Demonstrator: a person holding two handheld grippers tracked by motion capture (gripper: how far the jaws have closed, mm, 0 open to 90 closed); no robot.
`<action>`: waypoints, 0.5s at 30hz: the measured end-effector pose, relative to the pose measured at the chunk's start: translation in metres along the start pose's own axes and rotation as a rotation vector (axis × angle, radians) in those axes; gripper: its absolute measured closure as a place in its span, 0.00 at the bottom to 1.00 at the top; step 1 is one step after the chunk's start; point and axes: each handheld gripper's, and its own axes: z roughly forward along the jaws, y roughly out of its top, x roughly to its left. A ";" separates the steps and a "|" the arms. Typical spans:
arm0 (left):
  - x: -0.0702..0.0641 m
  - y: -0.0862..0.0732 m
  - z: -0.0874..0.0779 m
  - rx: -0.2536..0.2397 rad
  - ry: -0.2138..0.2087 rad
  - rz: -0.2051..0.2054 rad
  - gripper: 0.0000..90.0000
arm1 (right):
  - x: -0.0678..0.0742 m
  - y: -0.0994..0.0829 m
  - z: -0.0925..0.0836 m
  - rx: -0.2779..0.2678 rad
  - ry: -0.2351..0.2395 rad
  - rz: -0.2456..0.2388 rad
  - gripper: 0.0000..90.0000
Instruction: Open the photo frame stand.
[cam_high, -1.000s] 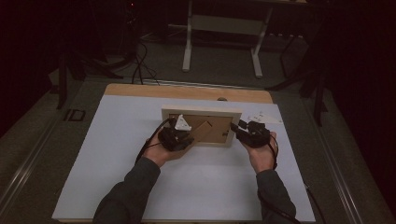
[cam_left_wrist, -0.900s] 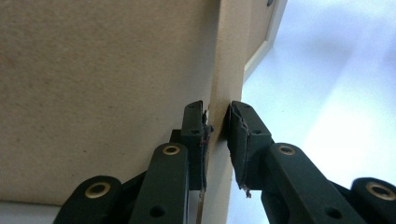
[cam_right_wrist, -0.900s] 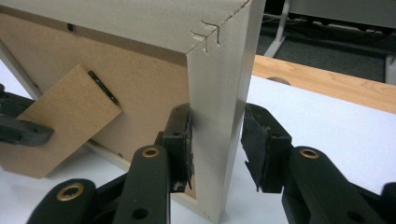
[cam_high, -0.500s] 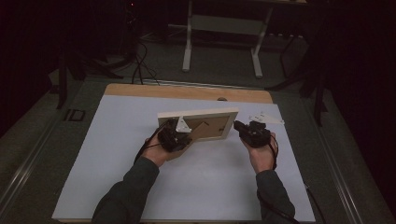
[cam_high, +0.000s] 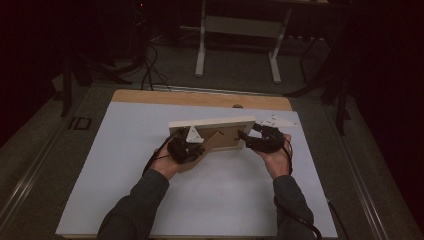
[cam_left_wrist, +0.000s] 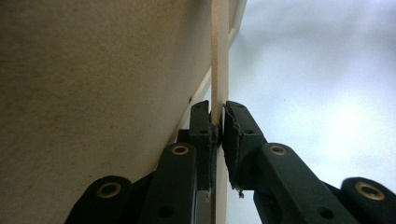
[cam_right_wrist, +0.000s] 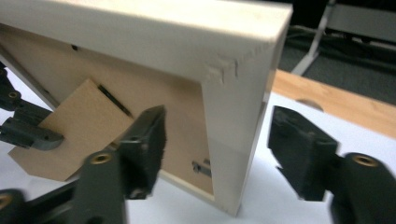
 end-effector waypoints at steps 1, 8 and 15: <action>0.001 0.000 -0.001 0.000 -0.001 0.002 0.92 | -0.001 0.001 0.000 -0.006 0.011 -0.008 0.35; 0.002 0.000 -0.001 0.000 0.003 0.007 0.93 | -0.003 0.011 0.000 -0.026 0.049 -0.049 0.34; 0.001 0.000 -0.001 0.005 0.015 0.011 0.93 | -0.004 0.010 -0.003 -0.037 0.060 -0.047 0.47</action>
